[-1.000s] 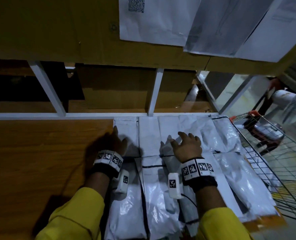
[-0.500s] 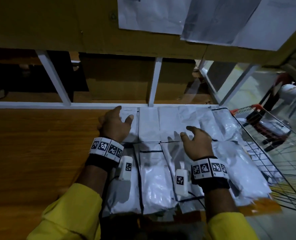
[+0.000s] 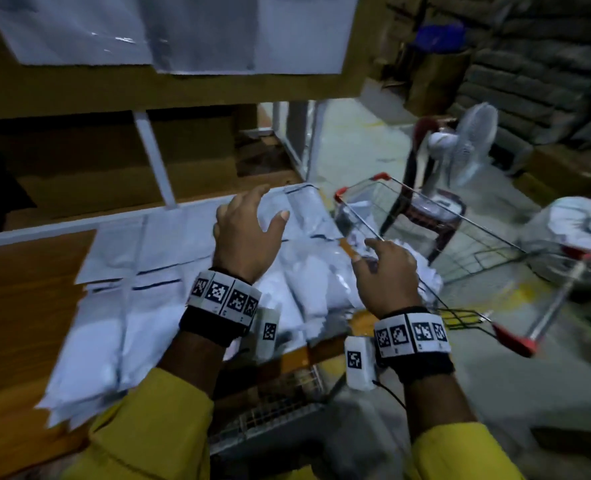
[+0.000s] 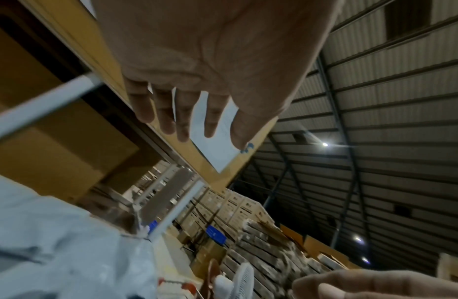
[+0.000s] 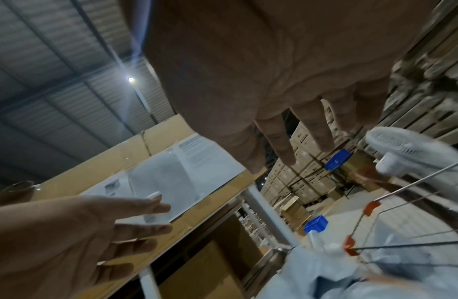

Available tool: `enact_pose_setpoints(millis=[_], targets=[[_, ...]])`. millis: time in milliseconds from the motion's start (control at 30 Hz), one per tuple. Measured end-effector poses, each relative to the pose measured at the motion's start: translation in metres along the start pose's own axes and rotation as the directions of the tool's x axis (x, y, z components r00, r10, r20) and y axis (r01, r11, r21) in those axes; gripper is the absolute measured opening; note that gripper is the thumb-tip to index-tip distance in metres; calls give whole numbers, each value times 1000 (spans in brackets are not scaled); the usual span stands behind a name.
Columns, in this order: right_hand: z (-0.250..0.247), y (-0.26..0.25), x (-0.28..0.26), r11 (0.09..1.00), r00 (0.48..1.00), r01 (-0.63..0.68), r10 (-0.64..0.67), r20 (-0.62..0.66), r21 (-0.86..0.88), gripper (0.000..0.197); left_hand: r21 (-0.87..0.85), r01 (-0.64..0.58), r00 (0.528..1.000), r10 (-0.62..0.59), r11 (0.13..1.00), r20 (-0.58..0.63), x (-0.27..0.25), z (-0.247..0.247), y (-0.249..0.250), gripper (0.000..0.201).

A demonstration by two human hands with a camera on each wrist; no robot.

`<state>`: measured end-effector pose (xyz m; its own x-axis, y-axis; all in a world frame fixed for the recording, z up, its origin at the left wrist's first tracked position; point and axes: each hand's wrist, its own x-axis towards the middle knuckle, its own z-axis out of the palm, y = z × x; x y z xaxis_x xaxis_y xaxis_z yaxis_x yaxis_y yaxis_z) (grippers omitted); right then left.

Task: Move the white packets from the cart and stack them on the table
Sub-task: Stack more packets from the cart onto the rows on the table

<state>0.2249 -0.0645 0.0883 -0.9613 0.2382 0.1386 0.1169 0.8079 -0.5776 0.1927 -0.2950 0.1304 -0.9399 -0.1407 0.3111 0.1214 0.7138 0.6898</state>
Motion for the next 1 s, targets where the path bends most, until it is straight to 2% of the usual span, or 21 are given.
enact_pose_setpoints(millis=[233,333,467,567,667,900,1000], targets=[[-74,122,-16,986,987,-146,140,-82,-84,48,3,-135,976,132,991,171,-31,107,94,58],[-89,157,-9,975,972,-215,208,-107,-55,52,11,-161,963,154,987,221,-30,139,123,53],[-98,187,9,961,954,-277,276,-115,3,60,3,-215,950,208,977,231,-13,178,149,48],[-96,209,32,951,946,-308,307,-102,-1,51,-43,-221,942,224,974,251,9,213,156,49],[-94,232,66,951,946,-308,306,-103,-2,51,-59,-213,931,221,975,289,41,252,164,52],[-100,271,153,933,928,-359,356,-115,-14,45,46,-298,886,258,953,386,148,353,189,64],[-95,286,186,925,921,-380,378,-91,-8,44,133,-300,863,210,944,459,183,391,191,62]])
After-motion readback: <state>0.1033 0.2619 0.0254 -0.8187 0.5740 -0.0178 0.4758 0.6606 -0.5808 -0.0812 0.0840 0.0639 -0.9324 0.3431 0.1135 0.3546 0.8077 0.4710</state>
